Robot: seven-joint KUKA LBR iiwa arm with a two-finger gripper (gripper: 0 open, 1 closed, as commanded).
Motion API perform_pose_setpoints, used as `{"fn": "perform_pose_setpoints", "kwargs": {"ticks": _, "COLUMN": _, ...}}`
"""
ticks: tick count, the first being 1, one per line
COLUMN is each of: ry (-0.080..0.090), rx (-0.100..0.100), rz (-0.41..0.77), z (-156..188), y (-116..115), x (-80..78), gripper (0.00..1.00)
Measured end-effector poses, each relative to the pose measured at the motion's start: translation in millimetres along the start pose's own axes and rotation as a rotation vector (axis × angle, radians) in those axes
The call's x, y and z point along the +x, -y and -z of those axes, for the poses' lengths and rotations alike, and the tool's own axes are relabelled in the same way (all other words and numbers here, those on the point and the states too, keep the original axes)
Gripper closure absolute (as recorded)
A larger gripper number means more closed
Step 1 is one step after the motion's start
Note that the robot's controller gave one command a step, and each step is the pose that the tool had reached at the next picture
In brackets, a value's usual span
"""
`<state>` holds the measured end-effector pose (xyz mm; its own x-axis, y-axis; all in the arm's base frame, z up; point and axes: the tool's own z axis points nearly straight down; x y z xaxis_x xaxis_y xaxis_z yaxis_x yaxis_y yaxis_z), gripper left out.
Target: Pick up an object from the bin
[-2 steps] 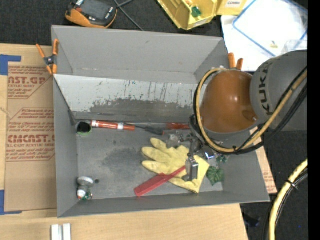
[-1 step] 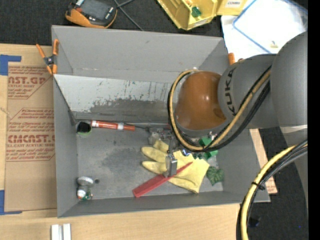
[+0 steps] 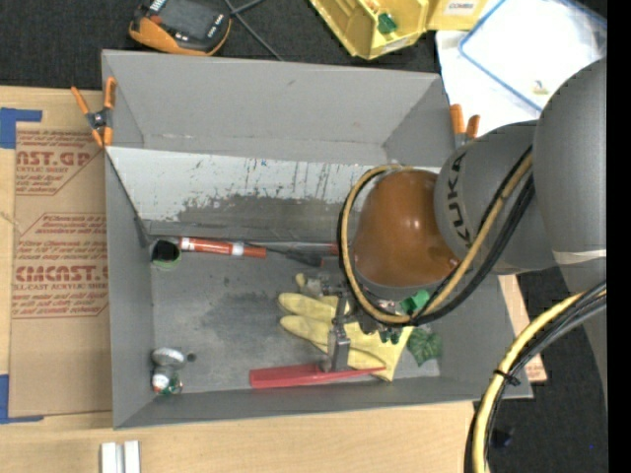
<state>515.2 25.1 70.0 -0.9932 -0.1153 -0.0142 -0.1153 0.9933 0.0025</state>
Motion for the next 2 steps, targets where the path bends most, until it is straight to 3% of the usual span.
{"fn": "perform_pose_setpoints", "kwargs": {"ticks": 1, "ry": -0.006, "rx": -0.003, "rz": 0.115, "z": 1.7, "y": 1.4, "x": -36.4, "gripper": 1.0}}
{"fn": "perform_pose_setpoints", "kwargs": {"ticks": 2, "ry": -0.006, "rx": -0.003, "rz": 0.115, "z": 1.7, "y": 1.4, "x": -36.4, "gripper": 1.0}}
